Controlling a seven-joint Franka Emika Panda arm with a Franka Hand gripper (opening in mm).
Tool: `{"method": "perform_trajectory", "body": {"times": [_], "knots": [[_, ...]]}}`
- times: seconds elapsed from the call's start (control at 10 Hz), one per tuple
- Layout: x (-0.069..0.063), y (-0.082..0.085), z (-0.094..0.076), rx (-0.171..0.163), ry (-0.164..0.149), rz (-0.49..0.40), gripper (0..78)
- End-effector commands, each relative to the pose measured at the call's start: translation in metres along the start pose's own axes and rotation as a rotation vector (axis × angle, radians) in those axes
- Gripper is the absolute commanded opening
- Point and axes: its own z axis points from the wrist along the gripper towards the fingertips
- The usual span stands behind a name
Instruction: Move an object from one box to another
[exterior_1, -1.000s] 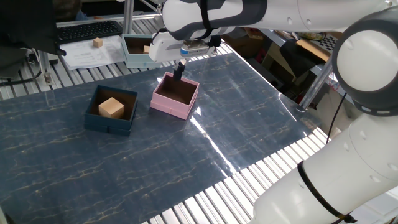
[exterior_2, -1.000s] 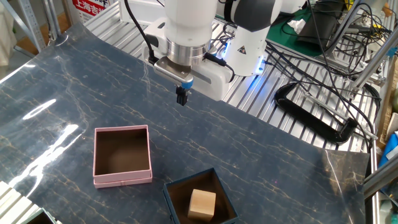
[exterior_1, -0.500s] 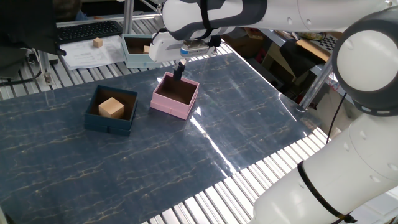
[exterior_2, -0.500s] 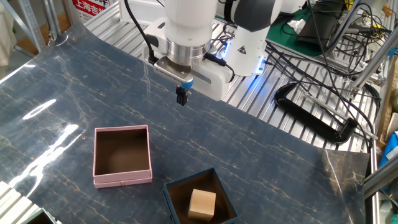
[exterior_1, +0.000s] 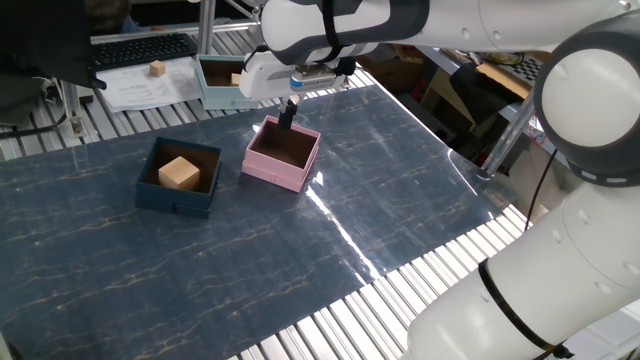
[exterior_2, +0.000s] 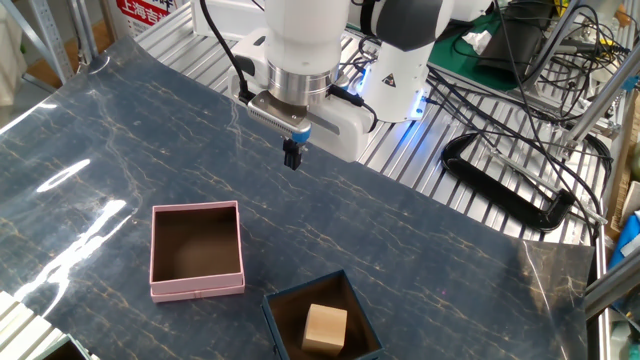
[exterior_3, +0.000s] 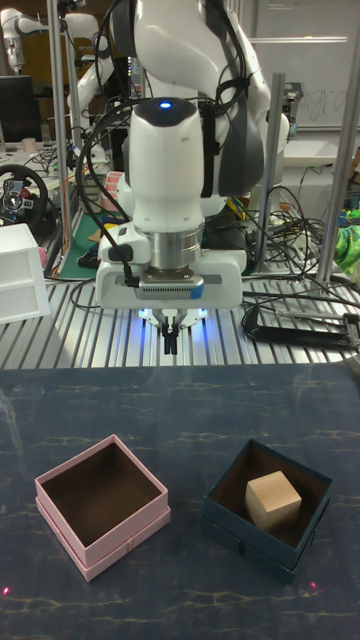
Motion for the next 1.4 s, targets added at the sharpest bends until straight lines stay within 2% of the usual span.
{"method": "perform_trajectory", "body": {"times": [0.1,0.2,0.3,0.6,1.0,1.4], "knots": [[0.0,0.0,0.0,-0.061,-0.004,0.327,0.0],[0.0,0.0,0.0,-0.004,-0.009,0.316,0.0],[0.0,0.0,0.0,0.018,-0.011,0.314,0.0],[0.0,0.0,0.0,0.012,-0.006,0.318,0.0],[0.001,0.006,-0.001,-0.019,-0.001,0.321,0.0],[0.008,0.037,-0.006,-0.029,0.006,0.376,0.0]]}}
